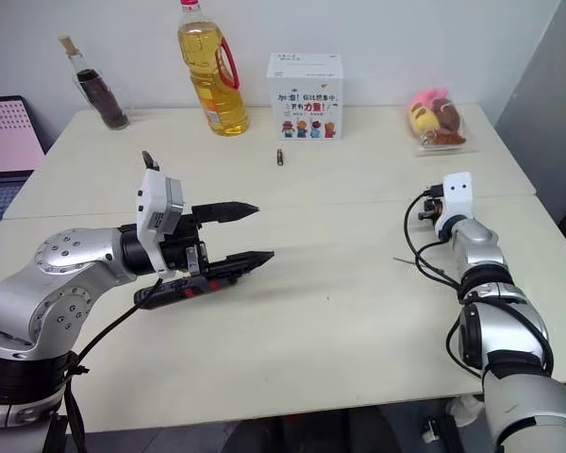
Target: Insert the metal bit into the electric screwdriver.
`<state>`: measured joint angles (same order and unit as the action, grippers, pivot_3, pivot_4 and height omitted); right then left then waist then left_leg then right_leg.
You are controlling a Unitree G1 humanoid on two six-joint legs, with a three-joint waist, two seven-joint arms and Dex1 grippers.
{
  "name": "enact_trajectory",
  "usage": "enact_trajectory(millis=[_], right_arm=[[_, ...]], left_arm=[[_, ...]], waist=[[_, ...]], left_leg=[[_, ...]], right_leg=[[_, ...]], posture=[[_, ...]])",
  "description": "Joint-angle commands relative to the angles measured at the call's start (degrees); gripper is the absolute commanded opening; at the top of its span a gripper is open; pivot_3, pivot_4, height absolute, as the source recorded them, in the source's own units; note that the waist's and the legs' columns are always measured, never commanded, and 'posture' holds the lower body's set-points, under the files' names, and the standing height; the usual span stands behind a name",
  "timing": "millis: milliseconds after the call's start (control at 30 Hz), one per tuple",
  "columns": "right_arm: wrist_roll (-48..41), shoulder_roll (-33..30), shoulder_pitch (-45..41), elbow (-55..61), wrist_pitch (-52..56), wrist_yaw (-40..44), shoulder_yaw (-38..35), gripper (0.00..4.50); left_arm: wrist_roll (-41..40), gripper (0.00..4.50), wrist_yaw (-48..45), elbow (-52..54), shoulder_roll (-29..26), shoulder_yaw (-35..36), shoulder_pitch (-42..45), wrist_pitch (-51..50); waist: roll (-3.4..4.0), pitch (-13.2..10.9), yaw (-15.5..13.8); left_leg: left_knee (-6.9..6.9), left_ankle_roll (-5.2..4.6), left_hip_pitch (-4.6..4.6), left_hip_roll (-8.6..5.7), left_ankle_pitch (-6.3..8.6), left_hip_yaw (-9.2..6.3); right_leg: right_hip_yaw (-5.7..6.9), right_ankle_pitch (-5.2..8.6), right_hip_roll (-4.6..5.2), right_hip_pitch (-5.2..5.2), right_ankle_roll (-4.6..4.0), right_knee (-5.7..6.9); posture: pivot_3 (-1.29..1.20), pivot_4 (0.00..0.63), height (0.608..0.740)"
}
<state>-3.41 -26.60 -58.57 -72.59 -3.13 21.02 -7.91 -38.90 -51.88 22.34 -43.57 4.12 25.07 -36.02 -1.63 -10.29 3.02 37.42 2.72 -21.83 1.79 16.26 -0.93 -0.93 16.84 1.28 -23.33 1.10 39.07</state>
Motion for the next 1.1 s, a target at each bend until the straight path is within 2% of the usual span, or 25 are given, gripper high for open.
enact_trajectory(millis=[33, 200, 367, 400, 467, 567, 700, 833, 967, 1100], right_arm=[[-0.03, -1.29, -1.53, 0.78, -1.65, 0.13, -1.11, 2.19], [-0.27, -2.02, -1.03, 1.88, -2.57, 0.67, -1.32, 3.17], [-1.35, -2.98, 0.4, 6.26, -3.63, 3.68, -1.73, 4.39], [-1.52, -3.17, 1.02, 8.02, -3.82, 4.69, -1.72, 4.47], [-3.55, -3.29, 5.42, 18.01, -1.56, 11.2, -1.04, 4.47], [-7.36, -3.99, 15.77, 39.62, 6.46, 20.54, 2.01, 4.47], [-13.98, -5.26, 29.5, 66.35, 19.88, 25.72, 5.63, 4.47], [-17.46, -6.67, 39.65, 84.41, 28.02, 27.51, 10.12, 4.47], [-17.35, -6.11, 43.83, 91.99, 31.48, 25.62, 12.94, 4.47], [-16.98, -5.5, 44.77, 93.8, 32.66, 23.97, 13.12, 4.47]], left_arm=[[-0.29, 4.5, 0.25, 1.58, -0.33, 1.41, 0.61, 0.3], [-0.1, 4.5, 0.15, 1.41, -0.24, 1.28, 0.33, 0.57], [0.59, 4.5, -0.17, 0.26, -1.26, 2.26, -0.21, 0.87], [0.83, 4.5, -0.35, -0.1, -1.75, 2.73, -0.49, 0.98], [2.27, 4.5, -1.55, -1.22, -4.42, 4.33, -2.23, 1.58], [4.34, 4.5, -5.05, -4.27, -10.1, 6.6, -4.41, 2.55], [7.95, 4.5, -10.91, -11.18, -16.82, 7.02, -5.18, 5.74], [11.92, 4.5, -15.14, -16.42, -20.14, 3.67, -5.59, 8.4], [19.72, 4.5, -18.87, -20.39, -21.43, -4.5, -5.56, 12.84], [24.06, 4.5, -17.27, -24.36, -17.59, -8.76, -1.47, 14.28]], waist=[[0.0, 0.0, -0.07], [0.0, 0.0, -0.14], [0.0, 0.0, -0.19], [0.0, 0.0, -0.22], [0.01, 0.0, -0.24], [0.03, 0.01, -0.28], [0.09, -0.03, -0.81], [0.22, -0.08, -1.36], [0.22, -0.08, -1.54], [0.2, -0.07, -1.58]], left_leg=[[0.07, 0.0, -0.03, 0.0, 0.0, -0.01], [0.31, -0.01, -0.1, -0.01, 0.01, -0.03], [0.39, -0.02, -0.1, -0.02, 0.01, -0.02], [0.39, -0.02, -0.1, -0.02, 0.01, -0.02], [0.39, -0.03, -0.11, -0.02, 0.02, -0.05], [0.36, -0.05, -0.12, 0.04, 0.04, -0.31], [0.39, -0.29, -0.13, 0.08, 0.17, -0.48], [0.46, -0.32, -0.08, -0.05, 0.18, -0.45], [0.52, -0.33, -0.07, -0.17, 0.19, -0.46], [0.58, -0.33, -0.11, -0.21, 0.19, -0.45]], right_leg=[[0.02, 0.0, 0.0, 0.0, 0.01, 0.01], [0.03, -0.05, 0.0, 0.01, 0.09, 0.07], [0.01, -0.1, 0.0, 0.03, 0.16, 0.07], [0.01, -0.1, 0.0, 0.03, 0.17, 0.07], [0.01, -0.1, 0.0, 0.03, 0.17, 0.08], [0.04, -0.1, -0.01, 0.03, 0.17, 0.05], [0.13, -0.1, -0.01, 0.03, 0.17, 0.11], [0.11, -0.1, -0.03, 0.05, 0.17, 0.18], [0.14, -0.11, -0.07, 0.09, 0.18, 0.16], [0.15, -0.15, -0.12, 0.09, 0.2, 0.14]], posture=[[0.0, 0.15, 0.74], [0.0, 0.15, 0.74], [0.0, 0.15, 0.74], [0.0, 0.15, 0.74], [0.0, 0.15, 0.74], [0.0, 0.15, 0.74], [0.0, 0.15, 0.74], [0.0, 0.15, 0.74], [0.0, 0.15, 0.74], [0.0, 0.15, 0.74]])
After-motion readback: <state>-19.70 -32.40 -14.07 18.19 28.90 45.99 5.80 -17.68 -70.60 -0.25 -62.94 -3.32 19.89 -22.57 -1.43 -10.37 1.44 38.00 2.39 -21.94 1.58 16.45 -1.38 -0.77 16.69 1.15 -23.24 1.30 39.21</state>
